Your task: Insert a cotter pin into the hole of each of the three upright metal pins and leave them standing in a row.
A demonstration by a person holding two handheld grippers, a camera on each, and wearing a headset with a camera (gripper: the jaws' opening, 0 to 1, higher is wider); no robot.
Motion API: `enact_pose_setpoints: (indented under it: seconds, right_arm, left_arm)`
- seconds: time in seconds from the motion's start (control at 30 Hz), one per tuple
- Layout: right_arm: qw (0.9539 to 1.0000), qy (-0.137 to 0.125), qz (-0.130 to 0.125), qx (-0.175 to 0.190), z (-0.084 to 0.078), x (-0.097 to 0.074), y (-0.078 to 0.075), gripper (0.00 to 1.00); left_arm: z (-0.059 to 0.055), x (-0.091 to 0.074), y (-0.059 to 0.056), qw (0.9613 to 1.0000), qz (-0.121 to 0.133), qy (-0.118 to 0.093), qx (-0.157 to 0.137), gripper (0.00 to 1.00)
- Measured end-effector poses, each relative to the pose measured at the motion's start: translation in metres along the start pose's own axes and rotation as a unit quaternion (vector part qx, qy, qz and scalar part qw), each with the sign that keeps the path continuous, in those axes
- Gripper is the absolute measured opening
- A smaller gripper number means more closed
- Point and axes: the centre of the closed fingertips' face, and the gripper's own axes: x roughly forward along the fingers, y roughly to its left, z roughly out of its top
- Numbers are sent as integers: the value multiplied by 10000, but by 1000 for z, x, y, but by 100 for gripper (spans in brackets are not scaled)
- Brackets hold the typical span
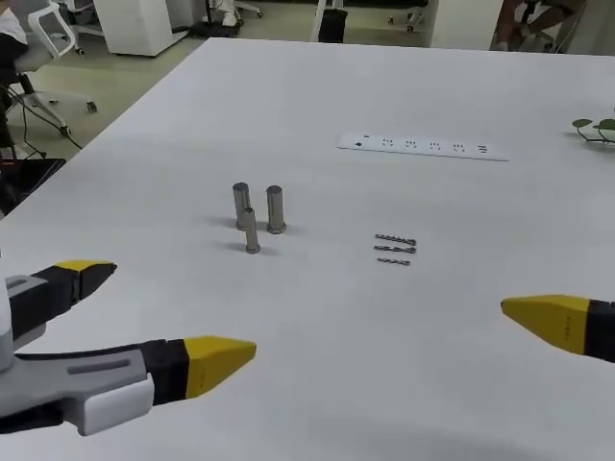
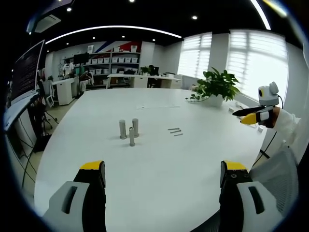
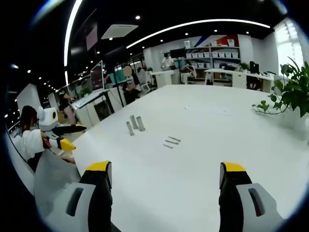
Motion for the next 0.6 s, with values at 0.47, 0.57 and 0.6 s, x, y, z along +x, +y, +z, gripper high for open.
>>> enact_pose_setpoints:
  seconds: [0.47, 0.57, 0.6]
  right_arm:
    - [9999, 129, 53, -19, -4, 2, 3, 89]
    - [9999, 121, 35, 0, -3, 2, 2, 89]
    - [9999, 127, 30, -10, -3, 2, 2, 89]
  left_arm:
    - [-2, -3, 6, 9999, 15, -12, -118, 95]
    - [-3, -3, 6, 10000, 15, 24, -73, 95]
    - [-4, -3, 5, 10000, 5, 27, -68, 95]
